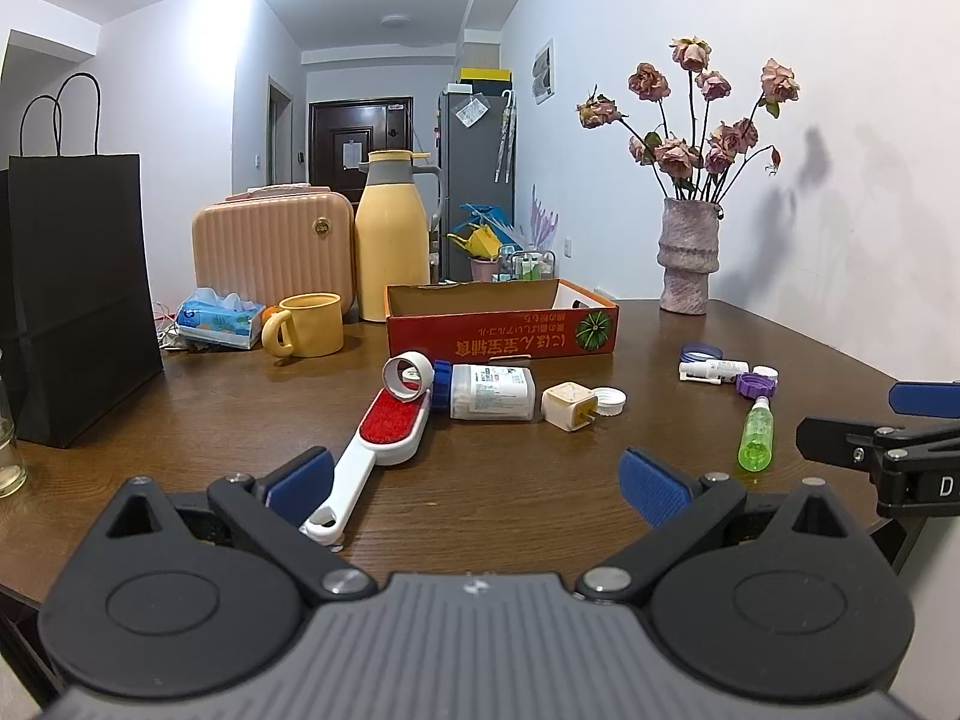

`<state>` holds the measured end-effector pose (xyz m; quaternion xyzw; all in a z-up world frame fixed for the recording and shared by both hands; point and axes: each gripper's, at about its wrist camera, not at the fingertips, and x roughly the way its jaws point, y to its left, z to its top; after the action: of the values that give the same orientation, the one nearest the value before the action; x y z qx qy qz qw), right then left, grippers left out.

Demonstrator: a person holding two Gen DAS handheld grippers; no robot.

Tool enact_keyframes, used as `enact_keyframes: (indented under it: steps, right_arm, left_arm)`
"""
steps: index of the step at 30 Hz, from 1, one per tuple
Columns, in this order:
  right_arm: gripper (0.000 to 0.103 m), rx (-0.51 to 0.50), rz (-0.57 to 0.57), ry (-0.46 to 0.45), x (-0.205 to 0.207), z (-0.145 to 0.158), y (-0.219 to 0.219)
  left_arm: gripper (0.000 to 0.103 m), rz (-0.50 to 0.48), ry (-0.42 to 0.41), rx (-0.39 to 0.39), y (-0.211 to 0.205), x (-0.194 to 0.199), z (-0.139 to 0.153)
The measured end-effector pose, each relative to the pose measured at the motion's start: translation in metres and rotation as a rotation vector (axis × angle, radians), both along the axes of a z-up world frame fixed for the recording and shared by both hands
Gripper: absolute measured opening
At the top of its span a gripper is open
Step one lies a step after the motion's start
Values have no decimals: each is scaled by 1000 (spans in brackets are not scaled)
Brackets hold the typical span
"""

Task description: Organize rigid objects

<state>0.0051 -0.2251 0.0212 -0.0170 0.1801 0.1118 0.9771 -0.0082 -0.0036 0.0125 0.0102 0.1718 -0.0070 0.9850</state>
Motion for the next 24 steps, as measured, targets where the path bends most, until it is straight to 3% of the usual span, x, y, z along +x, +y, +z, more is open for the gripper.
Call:
enact_keyframes:
  steps: [11, 24]
  right_arm:
    - [103, -4, 2, 5, 5, 4, 1]
    - [103, 15, -6, 26, 28, -4, 0]
  left_arm:
    - [103, -4, 4, -4, -1, 1, 2]
    - [103, -2, 42, -25, 6, 30, -1]
